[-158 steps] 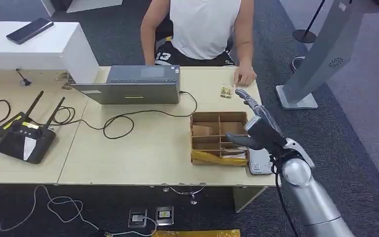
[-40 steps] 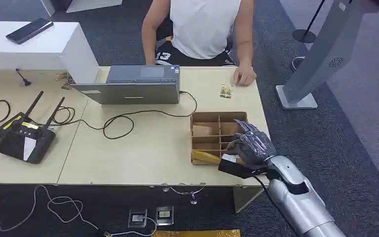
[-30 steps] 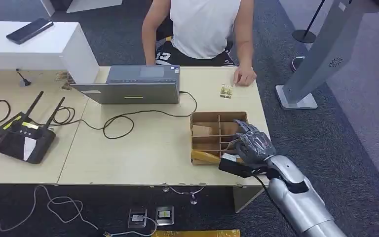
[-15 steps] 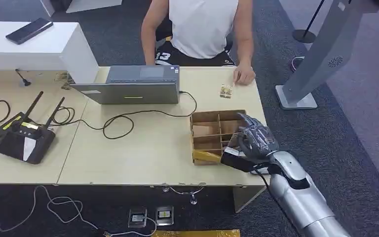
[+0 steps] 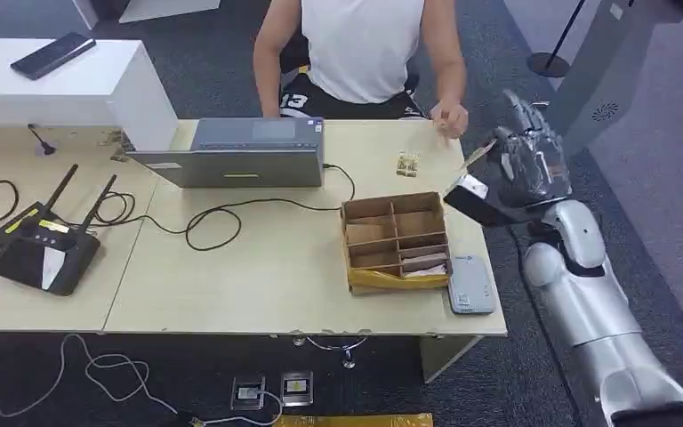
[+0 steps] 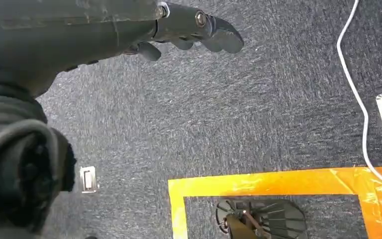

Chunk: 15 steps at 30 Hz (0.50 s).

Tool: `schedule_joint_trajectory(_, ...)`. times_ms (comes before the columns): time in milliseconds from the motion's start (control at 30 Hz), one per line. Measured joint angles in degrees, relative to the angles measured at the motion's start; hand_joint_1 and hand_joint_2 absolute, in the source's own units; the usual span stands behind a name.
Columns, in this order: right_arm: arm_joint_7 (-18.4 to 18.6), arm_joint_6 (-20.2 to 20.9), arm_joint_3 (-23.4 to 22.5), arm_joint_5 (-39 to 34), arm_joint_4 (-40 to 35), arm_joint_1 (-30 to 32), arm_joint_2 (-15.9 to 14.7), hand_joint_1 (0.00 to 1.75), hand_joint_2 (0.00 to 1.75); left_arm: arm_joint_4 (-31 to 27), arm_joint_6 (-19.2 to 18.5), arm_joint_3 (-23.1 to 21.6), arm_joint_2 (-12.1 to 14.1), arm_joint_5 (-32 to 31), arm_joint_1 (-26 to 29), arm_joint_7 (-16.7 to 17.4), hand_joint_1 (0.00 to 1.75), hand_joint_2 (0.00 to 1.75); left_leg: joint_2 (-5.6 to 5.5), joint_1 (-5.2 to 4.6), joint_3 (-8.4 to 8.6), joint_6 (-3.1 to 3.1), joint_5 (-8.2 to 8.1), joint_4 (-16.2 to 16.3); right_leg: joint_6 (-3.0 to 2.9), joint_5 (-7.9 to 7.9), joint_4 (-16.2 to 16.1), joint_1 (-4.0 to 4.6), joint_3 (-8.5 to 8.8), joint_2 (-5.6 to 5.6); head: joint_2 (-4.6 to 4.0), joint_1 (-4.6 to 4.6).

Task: Pass the card to the sensor for recognition and then transmit it.

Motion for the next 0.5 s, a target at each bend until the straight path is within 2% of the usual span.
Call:
schedule_joint_trajectory(333, -0.98, 0.83, -1.53, 0.0, 0.65, -6.22, 0.37, 1.75, 1.75, 0.0, -0.22, -0.09, -0.52, -0.83, -0.57, 0.0, 0.0, 0.0, -0.01, 0.02, -0.06, 0.0, 0.0, -0.01, 0.0, 0.0, 0.01, 0.02, -0.02, -0.01, 0.0, 0.02)
schedule_joint_trajectory(500, -2.82, 0.17, -1.22, 0.02, 4.59, -8.79, 1.73, 1.75, 1.75, 0.0, -1.25, -0.46, -0.55, -1.95, -1.47, 0.55, 0.0, 0.0, -0.07, 0.02, -0.06, 0.0, 0.01, -0.01, 0.0, 0.0, 0.01, 0.03, 0.01, -0.12, 0.0, 0.02)
